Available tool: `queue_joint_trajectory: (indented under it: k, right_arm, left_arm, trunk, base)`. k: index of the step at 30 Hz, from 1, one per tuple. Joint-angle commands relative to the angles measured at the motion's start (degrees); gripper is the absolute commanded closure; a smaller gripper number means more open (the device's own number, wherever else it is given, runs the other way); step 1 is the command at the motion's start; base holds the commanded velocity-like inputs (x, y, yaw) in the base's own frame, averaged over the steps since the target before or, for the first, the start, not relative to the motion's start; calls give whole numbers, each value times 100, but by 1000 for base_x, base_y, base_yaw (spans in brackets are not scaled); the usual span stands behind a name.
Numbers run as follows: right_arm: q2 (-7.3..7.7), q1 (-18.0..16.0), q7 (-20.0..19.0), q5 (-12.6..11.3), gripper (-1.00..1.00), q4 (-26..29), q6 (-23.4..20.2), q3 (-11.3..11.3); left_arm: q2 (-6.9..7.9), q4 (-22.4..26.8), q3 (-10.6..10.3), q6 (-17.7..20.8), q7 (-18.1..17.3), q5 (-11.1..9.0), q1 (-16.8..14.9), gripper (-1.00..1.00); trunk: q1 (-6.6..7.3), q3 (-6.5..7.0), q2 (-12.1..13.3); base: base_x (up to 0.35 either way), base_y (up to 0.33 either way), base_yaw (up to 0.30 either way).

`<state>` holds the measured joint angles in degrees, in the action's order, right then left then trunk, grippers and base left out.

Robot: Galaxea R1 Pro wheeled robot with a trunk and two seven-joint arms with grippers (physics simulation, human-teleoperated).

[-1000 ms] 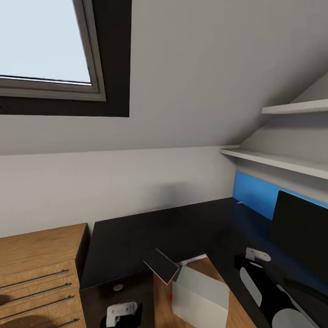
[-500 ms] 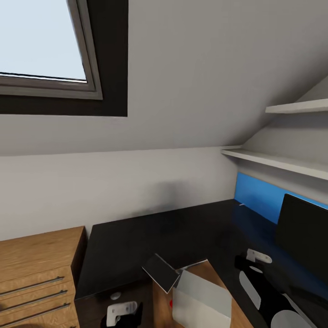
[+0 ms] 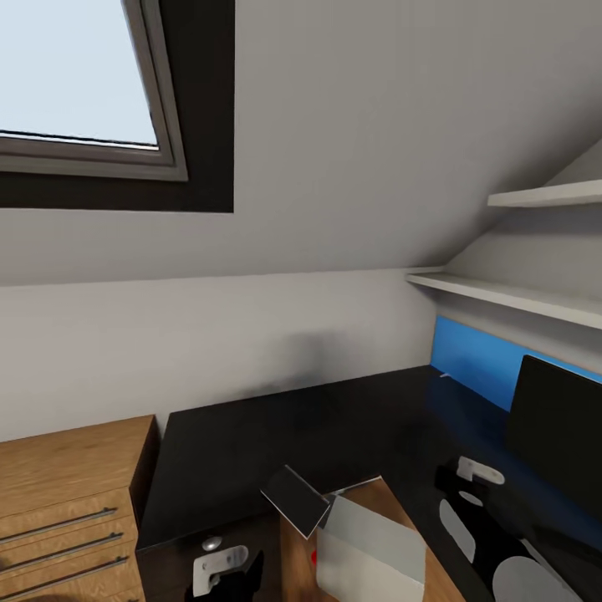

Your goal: In the bedroom, organize the workspace by keeping the computer under the desk, ensuring the monitor is on the desk, placing the keyboard on the desk next to the monitor, placing the mouse on the desk next to the keyboard, moving the folder from the swivel chair onto the desk next to the mouse, stacking the notebook on top of the folder with the pen on top of the notebook, and positioning the swivel chair next to the desk.

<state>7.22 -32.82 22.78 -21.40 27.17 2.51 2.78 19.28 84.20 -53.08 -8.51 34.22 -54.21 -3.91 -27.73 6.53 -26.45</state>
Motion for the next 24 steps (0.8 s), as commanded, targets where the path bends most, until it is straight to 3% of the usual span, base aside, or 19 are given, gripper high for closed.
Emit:
queue_joint_trajectory:
  k: [1, 7, 20, 24]
  right_arm:
    - [2, -6, 21, -62, 100, -14, 99, 30]
    - [-5, -13, 16, -106, 100, -84, 409, 23]
    - [-44, -13, 16, -127, 100, -198, 443, 11]
    - [-30, -18, 14, -132, 100, -207, 437, -18]
  left_arm:
    - [5, 6, -24, -45, 24, -56, -10, -100]
    - [5, 8, -108, -45, 24, -57, -10, -100]
    - [5, 33, -253, -54, 251, -53, -12, -100]
    - [5, 33, -259, -54, 267, -54, -10, -100]
  trunk:
    - [-25, -21, -46]
    - [-156, -129, -287]
    - [-442, -362, -808]
    - [-442, -362, -808]
  base:
    - [0, 0, 0]
    - [0, 0, 0]
    - [0, 0, 0]
    - [0, 0, 0]
